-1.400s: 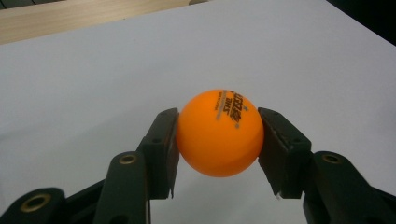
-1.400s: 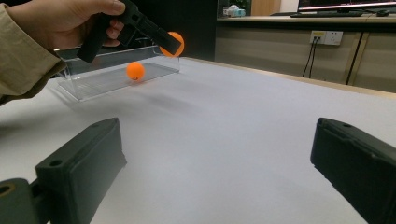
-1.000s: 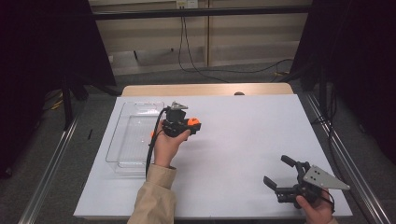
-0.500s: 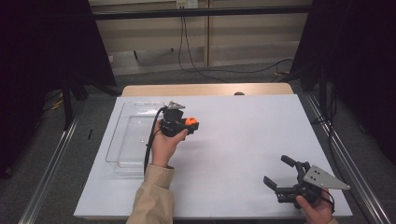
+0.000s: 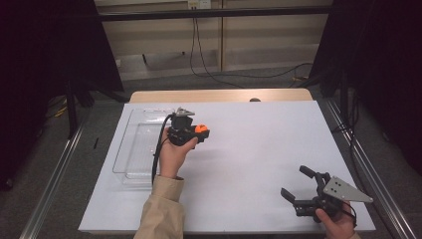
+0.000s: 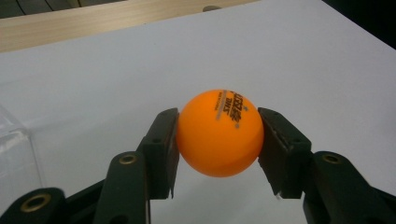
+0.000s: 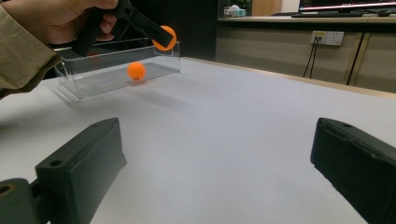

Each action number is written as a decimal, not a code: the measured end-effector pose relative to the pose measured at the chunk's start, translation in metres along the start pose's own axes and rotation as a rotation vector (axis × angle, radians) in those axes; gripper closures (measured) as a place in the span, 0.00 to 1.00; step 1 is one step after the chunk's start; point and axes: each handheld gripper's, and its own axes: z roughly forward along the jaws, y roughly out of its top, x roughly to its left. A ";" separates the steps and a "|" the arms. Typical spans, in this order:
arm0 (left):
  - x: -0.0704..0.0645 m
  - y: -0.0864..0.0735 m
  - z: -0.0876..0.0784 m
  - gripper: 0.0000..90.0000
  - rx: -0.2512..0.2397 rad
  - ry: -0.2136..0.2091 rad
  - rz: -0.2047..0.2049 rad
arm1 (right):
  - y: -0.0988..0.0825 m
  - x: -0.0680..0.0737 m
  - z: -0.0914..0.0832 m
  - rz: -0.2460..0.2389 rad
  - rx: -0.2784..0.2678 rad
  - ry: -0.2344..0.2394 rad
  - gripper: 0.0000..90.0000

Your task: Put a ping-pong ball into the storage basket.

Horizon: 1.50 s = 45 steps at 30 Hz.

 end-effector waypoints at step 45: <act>0.015 -0.001 -0.016 0.57 -0.023 0.035 -0.009 | 0.000 0.000 0.000 -0.003 0.000 0.002 0.02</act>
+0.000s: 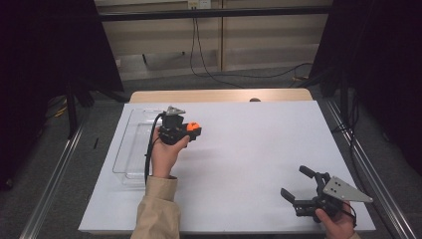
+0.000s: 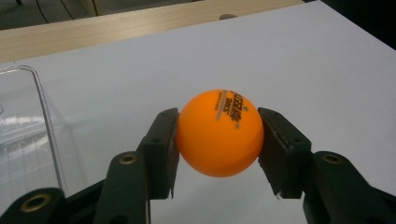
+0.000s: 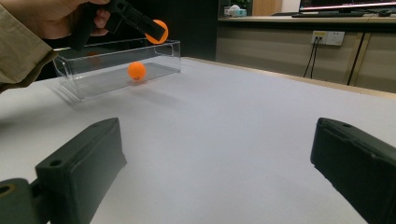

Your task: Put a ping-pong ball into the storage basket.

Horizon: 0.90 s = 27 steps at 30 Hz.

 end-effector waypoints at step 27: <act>0.009 -0.001 -0.009 0.57 -0.014 0.028 -0.008 | 0.000 0.000 0.000 -0.001 0.002 -0.001 0.02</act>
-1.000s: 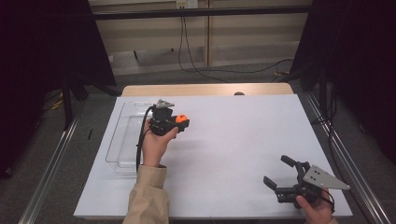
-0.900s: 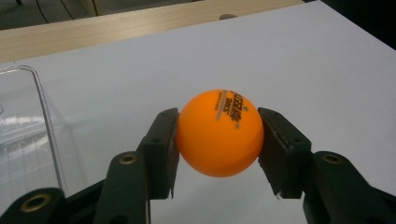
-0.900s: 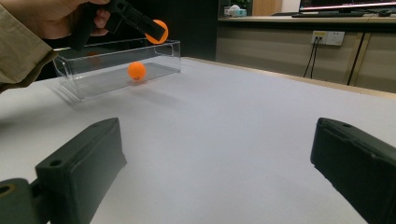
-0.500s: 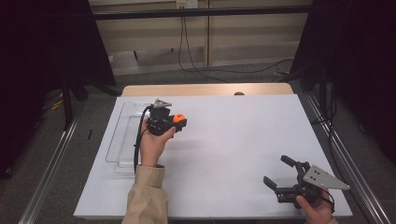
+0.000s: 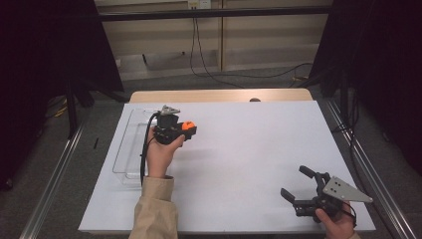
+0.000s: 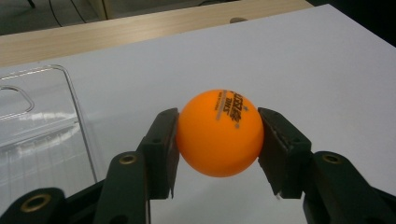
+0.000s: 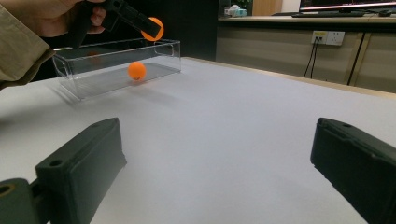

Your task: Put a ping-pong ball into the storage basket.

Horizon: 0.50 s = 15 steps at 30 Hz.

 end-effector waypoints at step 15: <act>0.006 0.000 -0.007 0.57 -0.018 0.022 -0.011 | 0.000 0.000 0.000 0.002 0.001 0.001 0.02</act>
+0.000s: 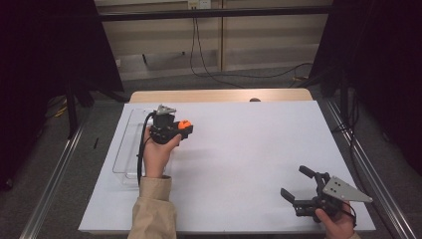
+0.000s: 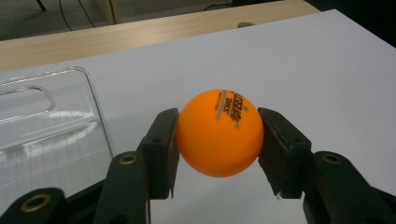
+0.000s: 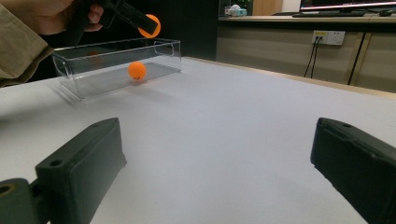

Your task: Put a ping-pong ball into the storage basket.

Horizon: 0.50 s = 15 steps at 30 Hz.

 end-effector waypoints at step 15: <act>0.007 -0.001 -0.007 0.57 -0.011 0.024 -0.004 | 0.000 0.000 0.000 0.000 0.001 0.004 0.02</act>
